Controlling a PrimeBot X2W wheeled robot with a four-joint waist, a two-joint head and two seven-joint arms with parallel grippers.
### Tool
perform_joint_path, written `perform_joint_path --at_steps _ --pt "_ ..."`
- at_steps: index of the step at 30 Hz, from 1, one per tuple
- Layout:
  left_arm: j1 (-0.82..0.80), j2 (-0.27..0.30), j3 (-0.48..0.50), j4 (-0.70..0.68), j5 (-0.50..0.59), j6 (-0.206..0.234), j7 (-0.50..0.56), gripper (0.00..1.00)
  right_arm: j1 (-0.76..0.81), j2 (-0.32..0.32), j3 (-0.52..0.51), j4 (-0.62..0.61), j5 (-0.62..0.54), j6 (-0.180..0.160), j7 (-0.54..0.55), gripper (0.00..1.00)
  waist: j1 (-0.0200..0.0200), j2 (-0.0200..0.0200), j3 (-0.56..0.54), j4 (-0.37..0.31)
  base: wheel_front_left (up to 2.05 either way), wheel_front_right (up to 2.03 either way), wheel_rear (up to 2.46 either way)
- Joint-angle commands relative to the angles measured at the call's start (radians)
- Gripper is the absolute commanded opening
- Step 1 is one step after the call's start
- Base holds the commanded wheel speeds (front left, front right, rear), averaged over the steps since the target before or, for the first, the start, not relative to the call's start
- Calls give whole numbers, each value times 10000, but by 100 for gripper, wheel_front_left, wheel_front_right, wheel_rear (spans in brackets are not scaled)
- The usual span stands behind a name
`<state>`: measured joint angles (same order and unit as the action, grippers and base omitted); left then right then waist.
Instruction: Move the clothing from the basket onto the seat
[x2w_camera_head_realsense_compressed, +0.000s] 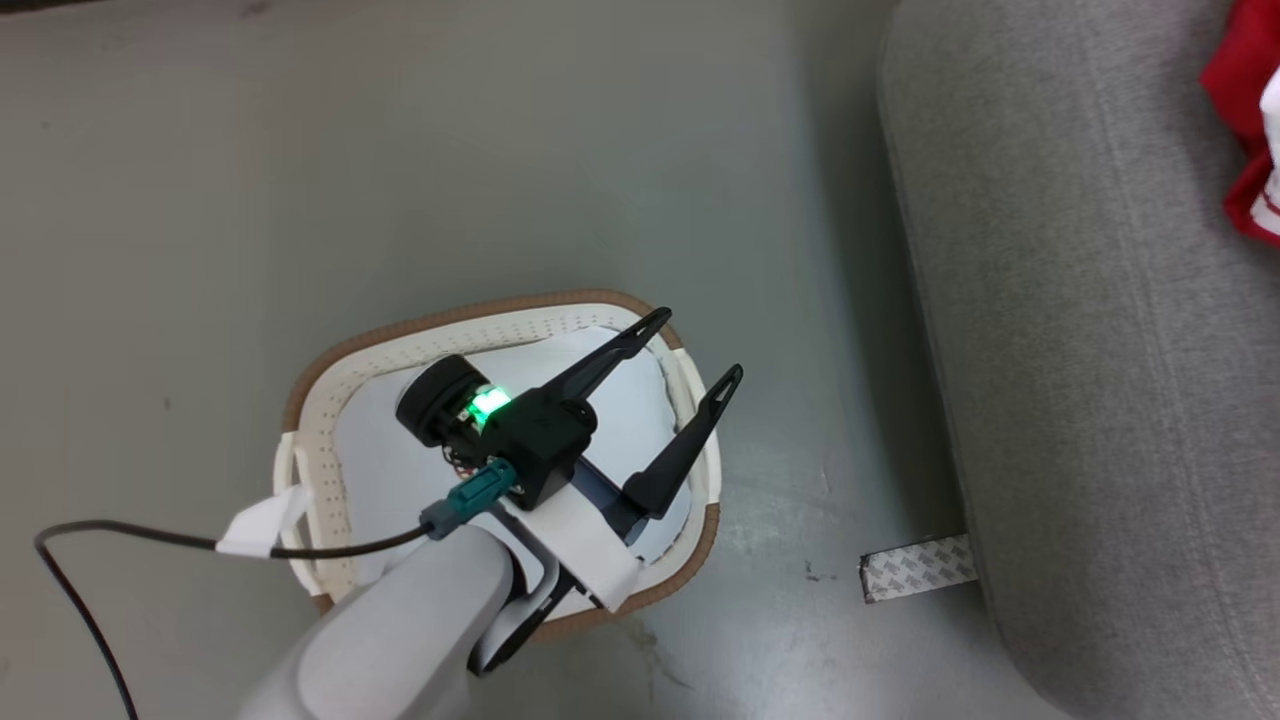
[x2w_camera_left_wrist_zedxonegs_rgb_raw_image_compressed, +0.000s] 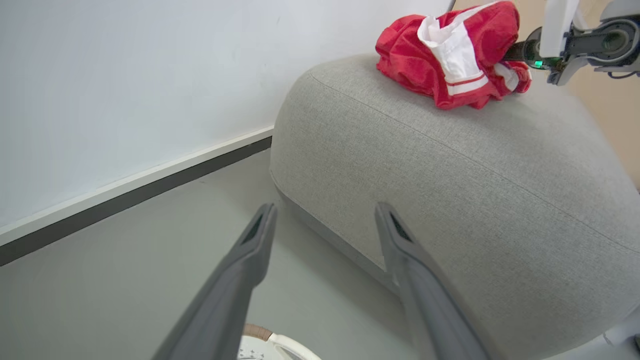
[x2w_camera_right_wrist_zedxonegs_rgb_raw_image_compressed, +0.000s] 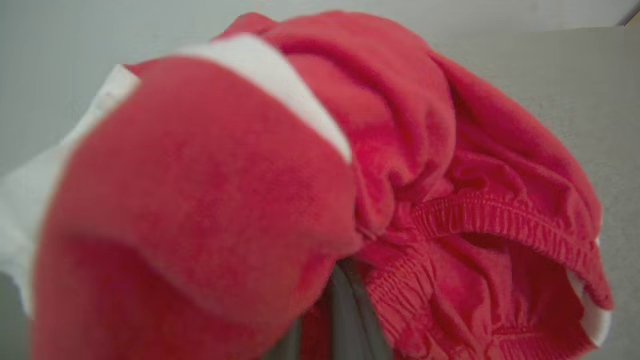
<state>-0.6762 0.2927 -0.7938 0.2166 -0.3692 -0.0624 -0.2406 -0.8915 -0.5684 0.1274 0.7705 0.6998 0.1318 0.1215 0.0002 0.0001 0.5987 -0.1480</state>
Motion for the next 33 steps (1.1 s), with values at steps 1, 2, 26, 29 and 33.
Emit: perform_joint_path --at_steps 1,2,26,29,33 --pt "-102 -17 -8 24 180 -25 -88 100 -177 -17 45 111 145 -25 73 37 -2 -1 134 147 0 0 0" --pt "-112 -43 -6 62 162 -32 -78 100 -212 23 86 212 169 -23 123 56 -2 -1 126 149 0 0 0" --pt "1744 -897 712 1471 -744 269 -244 100 1457 -859 2308 -1031 875 -23 266 100 -2 -1 -4424 264 0 0 0" --pt "2095 -1016 1084 1460 -851 385 -244 100 2009 -902 2436 -1813 1050 -23 -205 100 -2 -1 -5018 492 0 0 0" --pt "2604 -1034 1878 1351 -1061 641 -244 100 2952 -783 2427 -2990 1120 -25 -942 100 -2 -1 -5506 743 0 0 0"
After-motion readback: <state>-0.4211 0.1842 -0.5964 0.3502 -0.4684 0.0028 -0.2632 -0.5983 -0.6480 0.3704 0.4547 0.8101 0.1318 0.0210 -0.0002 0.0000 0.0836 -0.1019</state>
